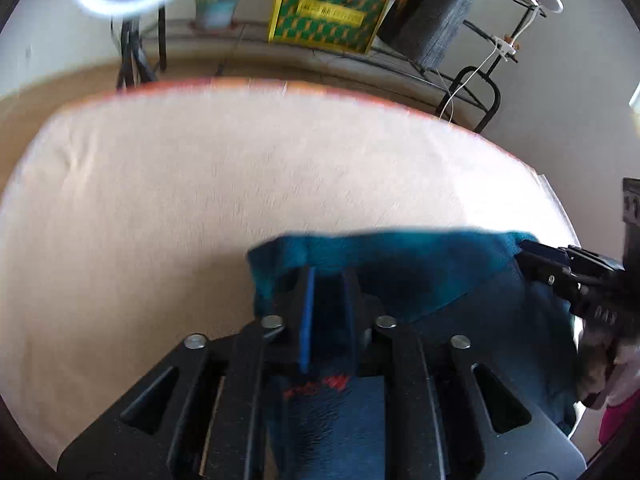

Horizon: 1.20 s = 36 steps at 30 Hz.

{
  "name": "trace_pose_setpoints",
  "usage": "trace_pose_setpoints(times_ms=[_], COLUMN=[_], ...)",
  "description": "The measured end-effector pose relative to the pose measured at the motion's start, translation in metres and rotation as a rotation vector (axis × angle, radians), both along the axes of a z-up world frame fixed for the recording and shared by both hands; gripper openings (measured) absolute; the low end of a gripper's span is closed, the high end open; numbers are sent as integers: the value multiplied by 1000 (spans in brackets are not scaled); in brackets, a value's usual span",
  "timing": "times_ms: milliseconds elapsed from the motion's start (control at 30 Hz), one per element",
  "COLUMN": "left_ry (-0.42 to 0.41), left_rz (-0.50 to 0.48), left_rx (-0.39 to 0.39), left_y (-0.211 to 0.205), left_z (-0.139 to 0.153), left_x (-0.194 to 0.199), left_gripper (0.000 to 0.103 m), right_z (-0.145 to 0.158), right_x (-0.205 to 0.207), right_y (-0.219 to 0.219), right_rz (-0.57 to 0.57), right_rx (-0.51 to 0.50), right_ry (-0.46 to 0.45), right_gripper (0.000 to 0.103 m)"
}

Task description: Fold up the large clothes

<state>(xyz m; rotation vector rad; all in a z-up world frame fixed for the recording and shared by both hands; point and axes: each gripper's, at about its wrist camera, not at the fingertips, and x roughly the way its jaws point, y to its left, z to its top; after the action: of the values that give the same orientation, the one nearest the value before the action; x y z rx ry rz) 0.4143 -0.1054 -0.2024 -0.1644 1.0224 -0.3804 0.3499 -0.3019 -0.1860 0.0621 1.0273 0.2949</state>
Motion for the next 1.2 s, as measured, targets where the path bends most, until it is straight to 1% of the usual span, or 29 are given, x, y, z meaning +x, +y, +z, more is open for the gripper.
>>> trace_pose_setpoints(times_ms=[33, 100, 167, 233, 300, 367, 433, 500, 567, 600, 667, 700, 767, 833, 900, 967, 1000, 1033, 1067, 1100, 1133, 1167, 1200], left_ry=[-14, -28, -40, -58, -76, -109, -103, -85, -44, -14, 20, 22, 4, 4, 17, 19, 17, 16, 14, 18, 39, 63, 103], left_rz=[-1, -15, -16, -8, -28, -77, -125, -154, -167, -160, -132, -127, -143, -153, -145, -117, -95, -79, -50, -15, 9, 19, 30], left_rx=[-6, 35, 48, 36, 13, 17, 17, 32, 62, 72, 33, 17, 31, 34, 6, -29, -59, -90, -127, -157, -196, -234, -286], left_y=[1, -4, -5, 1, 3, 4, 4, 5, 6, 10, 21, 25, 26, 26, 32, 44, 52, 60, 69, 77, 85, 89, 93], left_z=[0, 6, 17, 36, 51, 67, 70, 65, 50, 38, 22, 18, 16, 19, 27, 38, 43, 47, 50, 52, 50, 47, 41], left_x=[-2, -3, -6, -17, -28, -54, -75, -93, -105, -109, -115, -120, -128, -133, -133, -131, -129, -126, -122, -117, -111, -106, -101], left_gripper=[14, 14, 14, 14, 14, 14, 14, 14, 14, 14, 16, 18, 19, 19, 19, 24, 40, 61, 69, 73, 73, 73, 73], right_z=[-9, -11, -1, 16, 36, 53, 55, 49, 34, 23, 4, -4, -11, -12, -10, 0, 7, 15, 20, 24, 27, 29, 28], right_x=[3, 3, 0, -12, -35, -69, -97, -116, -135, -144, -157, -163, -175, -179, -183, -187, -189, -190, -192, -194, -193, -191, -190], right_y=[-5, -13, -18, -24, -34, -42, -45, -46, -44, -41, -38, -37, -33, -34, -39, -49, -55, -65, -72, -78, -87, -95, -102], right_rz=[-9, -26, -54, -75, -72, -47, -29, -21, -5, 3, 13, 21, 46, 45, 45, 50, 49, 38, 24, 4, -26, -55, -82], right_rx=[29, 76, 80, 74, 101, 114, 115, 117, 114, 96, 71, 58, 23, 27, 44, 89, 118, 155, 178, 201, 225, 253, 278], right_ry=[19, 17, 20, -3, -37, -60, -47, -18, 29, 58, 104, 125, 125, 136, 145, 123, 102, 71, 47, 21, -6, -29, -42], right_gripper=[37, 37, 36, 36, 35, 35, 35, 34, 34, 34, 34, 34, 34, 34, 34, 34, 34, 40, 52, 62, 82, 92, 93])
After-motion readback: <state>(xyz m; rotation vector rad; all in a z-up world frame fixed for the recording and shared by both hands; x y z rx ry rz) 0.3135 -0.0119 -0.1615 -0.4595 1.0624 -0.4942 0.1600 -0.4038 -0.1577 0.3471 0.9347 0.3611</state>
